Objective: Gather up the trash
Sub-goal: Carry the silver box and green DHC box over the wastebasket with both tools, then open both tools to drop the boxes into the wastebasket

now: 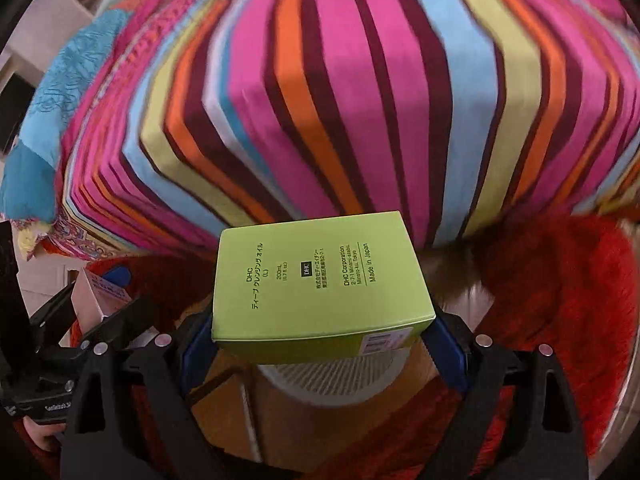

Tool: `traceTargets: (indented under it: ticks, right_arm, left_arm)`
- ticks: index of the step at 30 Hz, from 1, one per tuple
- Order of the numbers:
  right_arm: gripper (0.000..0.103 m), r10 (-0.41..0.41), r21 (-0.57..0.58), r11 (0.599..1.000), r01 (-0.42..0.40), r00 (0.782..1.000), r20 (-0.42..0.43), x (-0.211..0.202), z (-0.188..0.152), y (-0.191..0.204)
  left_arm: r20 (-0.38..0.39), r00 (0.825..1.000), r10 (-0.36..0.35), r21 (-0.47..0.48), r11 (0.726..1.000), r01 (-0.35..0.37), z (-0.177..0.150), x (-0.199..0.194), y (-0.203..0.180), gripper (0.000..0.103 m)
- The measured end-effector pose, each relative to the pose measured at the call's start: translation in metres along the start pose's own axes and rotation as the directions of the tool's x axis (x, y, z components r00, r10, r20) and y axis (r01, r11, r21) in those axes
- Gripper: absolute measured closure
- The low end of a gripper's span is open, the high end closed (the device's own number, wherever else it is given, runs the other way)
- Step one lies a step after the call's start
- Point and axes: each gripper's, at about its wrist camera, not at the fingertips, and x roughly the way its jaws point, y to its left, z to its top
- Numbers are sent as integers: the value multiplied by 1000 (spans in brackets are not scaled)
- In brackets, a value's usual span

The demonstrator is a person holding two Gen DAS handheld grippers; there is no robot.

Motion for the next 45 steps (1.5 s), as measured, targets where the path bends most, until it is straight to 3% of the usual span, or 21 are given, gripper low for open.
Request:
traceTargets:
  ticks: [8, 13, 19, 27, 45]
  right_arm:
    - [18, 60, 110, 993, -44, 986, -154, 38, -4, -9]
    - [18, 84, 181, 983, -39, 966, -246, 64, -13, -14]
    - [18, 72, 189, 982, -14, 950, -304, 84, -14, -13]
    - [18, 113, 284, 959, 4, 912, -394, 115, -21, -24]
    - [18, 144, 365, 930, 48, 865, -481, 154, -28, -36]
  left_arm:
    - [-146, 989, -18, -56, 998, 10, -10, 36, 8, 19]
    - [-246, 969, -18, -70, 998, 1, -16, 58, 11, 19]
    - [-334, 942, -28, -98, 995, -5, -21, 78, 18, 19]
    - [-403, 914, -36, -100, 995, -4, -23, 97, 19, 19]
    - [-545, 837, -44, -143, 989, -42, -29, 145, 24, 19]
